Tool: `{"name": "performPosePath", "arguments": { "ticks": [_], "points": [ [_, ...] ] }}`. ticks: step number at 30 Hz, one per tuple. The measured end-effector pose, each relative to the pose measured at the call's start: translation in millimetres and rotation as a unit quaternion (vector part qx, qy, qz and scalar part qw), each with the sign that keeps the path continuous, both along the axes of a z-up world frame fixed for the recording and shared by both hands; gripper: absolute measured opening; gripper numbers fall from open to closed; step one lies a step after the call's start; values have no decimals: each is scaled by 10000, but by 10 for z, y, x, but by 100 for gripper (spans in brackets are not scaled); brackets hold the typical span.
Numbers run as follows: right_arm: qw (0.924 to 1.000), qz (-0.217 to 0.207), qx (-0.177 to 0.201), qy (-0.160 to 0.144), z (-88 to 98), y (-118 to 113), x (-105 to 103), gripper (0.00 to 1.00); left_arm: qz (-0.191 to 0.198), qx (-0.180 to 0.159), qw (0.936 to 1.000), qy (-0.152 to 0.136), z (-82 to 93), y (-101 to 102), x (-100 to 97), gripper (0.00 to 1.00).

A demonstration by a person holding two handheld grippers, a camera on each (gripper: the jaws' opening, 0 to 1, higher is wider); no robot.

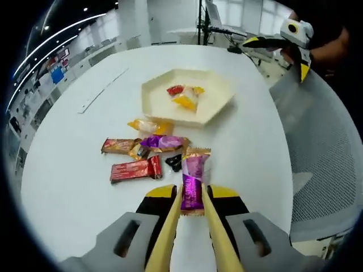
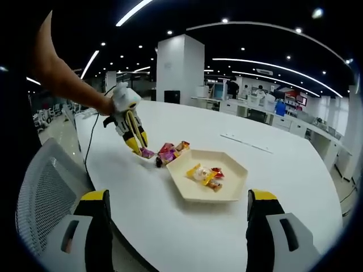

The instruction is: Place the target food into the container with the food tongs after gripping and lifting it, then release it inside without dropping or visibly crushing the food.

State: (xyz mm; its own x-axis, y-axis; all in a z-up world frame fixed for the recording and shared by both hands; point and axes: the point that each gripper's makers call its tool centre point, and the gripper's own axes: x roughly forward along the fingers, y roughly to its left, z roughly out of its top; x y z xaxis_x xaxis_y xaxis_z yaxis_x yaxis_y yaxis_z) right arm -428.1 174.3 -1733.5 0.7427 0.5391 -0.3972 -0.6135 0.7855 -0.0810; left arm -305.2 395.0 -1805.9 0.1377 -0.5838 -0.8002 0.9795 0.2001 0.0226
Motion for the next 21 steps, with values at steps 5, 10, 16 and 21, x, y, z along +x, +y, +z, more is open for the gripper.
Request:
{"name": "performPosePath", "arguments": {
  "ticks": [5, 10, 16, 21],
  "points": [
    [10000, 1, 6, -9, 1, -3, 1, 99, 79, -136, 9999, 4, 145, 9, 72, 17],
    [10000, 2, 10, -24, 11, -4, 2, 99, 50, -90, 9999, -30, 316, 36, 148, 17],
    [10000, -4, 43, -54, 28, -3, 1, 99, -22, -57, 10000, 1, 528, 28, 216, 17],
    [10000, -22, 43, -71, 33, -8, 4, 99, -112, 35, 9999, -55, 714, -13, 350, 17]
  ]
}}
